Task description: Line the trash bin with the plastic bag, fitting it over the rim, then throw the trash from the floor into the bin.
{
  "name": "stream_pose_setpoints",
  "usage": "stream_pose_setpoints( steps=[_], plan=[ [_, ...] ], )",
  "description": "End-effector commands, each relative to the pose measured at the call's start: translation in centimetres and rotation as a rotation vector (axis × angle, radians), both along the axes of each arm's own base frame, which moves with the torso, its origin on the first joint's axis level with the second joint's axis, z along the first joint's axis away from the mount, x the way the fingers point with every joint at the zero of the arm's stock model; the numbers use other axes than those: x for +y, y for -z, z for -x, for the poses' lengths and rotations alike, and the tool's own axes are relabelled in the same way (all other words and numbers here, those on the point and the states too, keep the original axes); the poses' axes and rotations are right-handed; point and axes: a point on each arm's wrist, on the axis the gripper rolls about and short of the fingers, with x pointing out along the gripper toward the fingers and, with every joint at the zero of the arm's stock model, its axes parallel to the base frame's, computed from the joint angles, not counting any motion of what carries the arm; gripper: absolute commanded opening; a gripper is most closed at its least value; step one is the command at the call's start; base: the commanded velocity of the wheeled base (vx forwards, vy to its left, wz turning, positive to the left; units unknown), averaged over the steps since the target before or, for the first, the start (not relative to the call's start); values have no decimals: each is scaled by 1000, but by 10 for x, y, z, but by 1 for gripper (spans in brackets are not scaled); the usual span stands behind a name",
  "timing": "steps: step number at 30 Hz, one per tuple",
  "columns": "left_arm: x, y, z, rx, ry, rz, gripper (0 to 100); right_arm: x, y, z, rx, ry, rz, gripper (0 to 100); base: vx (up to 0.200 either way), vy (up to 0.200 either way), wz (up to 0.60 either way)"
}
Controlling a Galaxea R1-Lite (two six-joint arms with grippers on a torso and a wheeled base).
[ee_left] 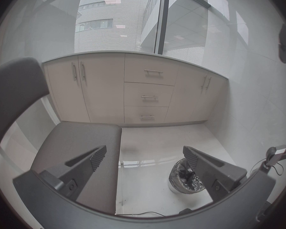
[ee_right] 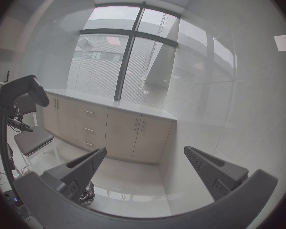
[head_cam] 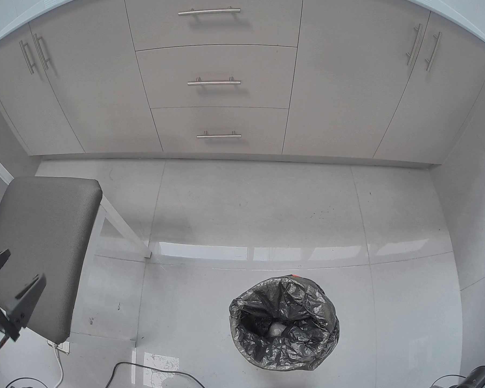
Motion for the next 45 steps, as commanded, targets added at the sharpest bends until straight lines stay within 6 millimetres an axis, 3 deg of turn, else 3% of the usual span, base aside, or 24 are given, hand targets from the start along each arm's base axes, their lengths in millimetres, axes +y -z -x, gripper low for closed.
stream_pose_setpoints(
  steps=[1, 6, 7, 10, 16, 26, 30, 34, 39, 42, 43, 44, 45],
  plan=[
    [1, 57, 94, -176, -15, 31, 100, 32, 74, 65, -244, 10, 68, 100, 0, 0, 0],
    [2, 85, 80, -154, -92, 29, 100, 37, 78, 73, -277, -33, 102, 100, 0, 0, 0],
    [2, 105, 70, -146, -105, 16, 100, 43, 87, 78, -301, -67, 134, 100, 0, 0, 0],
    [3, 105, 68, -179, -136, 33, 100, 49, 98, 80, -303, -101, 163, 100, 0, 0, 0],
    [5, 108, 67, -154, -251, 10, 100, 48, 99, 81, -299, -103, 162, 100, 0, 0, 0],
    [5, 113, 67, -108, -238, -30, 100, 46, 99, 74, -254, -115, 145, 100, 0, 0, 0],
    [5, 113, 67, -108, -238, -27, 100, 46, 96, 44, -125, -116, 136, 100, 0, 0, 0],
    [5, 112, 67, -120, -237, -23, 100, 46, 94, -1, 16, -119, 124, 100, 0, 0, 0],
    [5, 112, 67, -122, -237, -25, 100, 46, 106, -50, 203, -138, 83, 100, 0, 0, 0],
    [5, 112, 67, -122, -237, -25, 100, 47, 113, -81, 245, -160, 9, 100, 0, 0, 0],
    [5, 112, 67, -122, -237, -25, 100, 47, 113, -81, 245, -160, 9, 100, 0, 0, 0],
    [5, 112, 67, -122, -237, -25, 100, 47, 115, -107, 204, -175, -68, 100, 0, 0, 0],
    [5, 112, 67, -120, -237, -26, 100, 47, 116, -119, 169, -183, -106, 100, 0, 0, 0]
  ],
)
